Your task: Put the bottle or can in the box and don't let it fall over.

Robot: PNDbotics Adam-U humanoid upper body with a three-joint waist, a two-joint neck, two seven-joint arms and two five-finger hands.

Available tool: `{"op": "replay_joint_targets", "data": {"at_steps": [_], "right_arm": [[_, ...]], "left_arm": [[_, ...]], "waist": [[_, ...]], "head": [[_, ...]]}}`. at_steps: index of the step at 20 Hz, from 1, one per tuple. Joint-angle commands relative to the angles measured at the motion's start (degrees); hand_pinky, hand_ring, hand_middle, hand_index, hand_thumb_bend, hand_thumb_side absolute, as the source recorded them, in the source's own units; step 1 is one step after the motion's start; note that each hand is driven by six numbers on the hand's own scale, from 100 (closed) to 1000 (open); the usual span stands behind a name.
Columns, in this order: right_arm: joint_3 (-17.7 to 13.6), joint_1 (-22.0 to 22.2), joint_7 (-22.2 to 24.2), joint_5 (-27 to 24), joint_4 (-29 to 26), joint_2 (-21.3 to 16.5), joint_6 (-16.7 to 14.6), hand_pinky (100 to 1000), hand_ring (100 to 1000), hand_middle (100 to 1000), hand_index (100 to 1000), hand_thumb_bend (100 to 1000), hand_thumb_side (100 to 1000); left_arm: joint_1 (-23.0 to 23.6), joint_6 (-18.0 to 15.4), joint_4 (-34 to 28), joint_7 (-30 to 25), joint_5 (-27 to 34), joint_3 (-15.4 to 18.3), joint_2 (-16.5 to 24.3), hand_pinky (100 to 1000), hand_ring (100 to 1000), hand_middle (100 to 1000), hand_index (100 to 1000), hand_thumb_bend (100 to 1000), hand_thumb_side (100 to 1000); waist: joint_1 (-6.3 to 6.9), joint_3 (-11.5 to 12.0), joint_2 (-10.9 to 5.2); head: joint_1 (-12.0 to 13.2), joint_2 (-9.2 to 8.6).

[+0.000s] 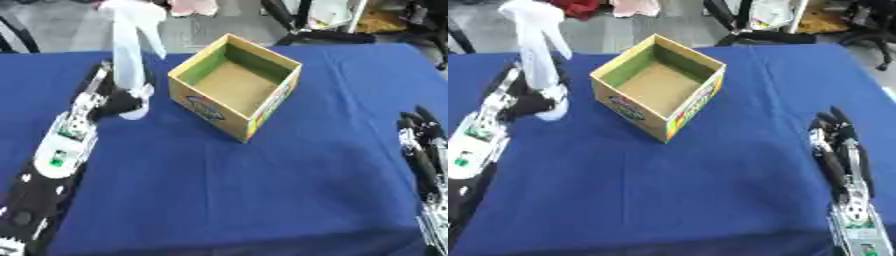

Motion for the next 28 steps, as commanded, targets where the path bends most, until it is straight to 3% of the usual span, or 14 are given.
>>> {"op": "replay_joint_targets", "data": {"at_steps": [1, 3, 5, 7, 8, 10, 14, 17, 20, 23, 24, 28], "right_arm": [[1.0, -1.2, 1.2, -0.7, -0.3, -0.4, -0.2, 902, 872, 831, 969, 103, 615], [1.6, -1.6, 1.8, -1.0, -0.1, -0.2, -0.3, 902, 872, 830, 969, 103, 616], [2.3, -2.1, 2.5, -1.2, 0.1, 0.1, -0.4, 902, 872, 830, 969, 103, 616], [2.5, -2.6, 2.8, -1.4, 0.2, 0.4, -0.4, 902, 872, 830, 969, 103, 615], [2.6, -2.8, 2.9, -1.4, 0.2, 0.6, -0.5, 902, 872, 830, 969, 106, 615], [2.5, -3.1, 3.0, -1.4, 0.1, 0.7, -0.5, 903, 872, 830, 969, 102, 616], [2.5, -3.0, 2.9, -1.4, 0.2, 0.5, -0.5, 903, 872, 830, 969, 101, 617], [2.3, -3.0, 2.8, -1.3, 0.2, 0.5, -0.5, 902, 871, 830, 969, 102, 616], [1.9, -2.8, 2.5, -1.2, 0.2, 0.1, -0.5, 903, 871, 830, 969, 102, 617], [1.3, -2.5, 2.0, -1.0, 0.1, -0.3, -0.5, 903, 871, 830, 968, 102, 618], [1.1, -2.4, 1.8, -1.0, 0.0, -0.4, -0.4, 903, 871, 830, 968, 102, 618], [0.5, -1.9, 1.2, -0.8, -0.1, -0.9, -0.4, 902, 870, 828, 968, 102, 619]], "left_arm": [[-5.9, -0.4, 4.7, 0.1, -0.4, -0.6, 0.5, 764, 691, 752, 344, 100, 100], [-9.1, -1.6, 8.5, -1.5, -2.0, -1.2, -1.0, 770, 701, 761, 363, 100, 100], [-11.2, -3.2, 11.4, -3.3, -4.3, -1.8, -2.3, 779, 721, 779, 439, 100, 118], [-11.8, -4.5, 12.8, -4.0, -7.8, -2.3, -2.8, 802, 765, 825, 725, 541, 493], [-11.9, -5.0, 13.1, -4.0, -10.3, -2.6, -2.9, 813, 786, 853, 862, 737, 550], [-11.6, -5.2, 13.7, -3.3, -16.1, -2.9, -3.0, 826, 811, 886, 969, 1000, 807], [-11.2, -4.5, 14.4, -2.0, -21.7, -2.6, -3.2, 842, 835, 921, 1000, 1000, 1000], [-10.4, -4.0, 13.7, -1.5, -22.0, -2.3, -2.8, 836, 828, 915, 1000, 1000, 1000], [-8.0, -4.0, 9.7, -1.8, -18.8, -2.0, -1.2, 829, 820, 902, 1000, 1000, 943], [-1.7, -3.7, 0.0, -2.5, -10.7, -0.4, 2.3, 821, 813, 889, 1000, 999, 883], [0.9, -3.2, -3.8, -2.7, -8.0, 0.4, 3.4, 815, 808, 883, 995, 932, 839], [12.5, -0.9, -17.7, -1.9, 0.2, 5.6, 5.0, 809, 803, 876, 973, 800, 792]], "waist": [[-0.35, -1.7, -0.26], [-0.65, -3.9, 0.23], [-0.96, -6.0, 0.71], [-1.15, -7.4, 1.08], [-1.22, -7.8, 1.21], [-1.30, -8.1, 1.41], [-1.17, -7.7, 1.55], [-1.20, -7.1, 1.46], [-0.89, -6.0, 1.41], [-0.33, -4.1, 1.21], [-0.17, -3.5, 1.13], [0.48, -0.8, 0.92]], "head": [[2.4, 0.30], [3.8, 0.30], [4.9, 0.30], [5.3, 0.30], [5.2, 0.30], [4.9, 0.30], [4.5, 0.30], [4.1, 0.30], [3.4, 0.30], [1.9, 0.30], [1.5, 0.30], [0.0, 0.30]]}}
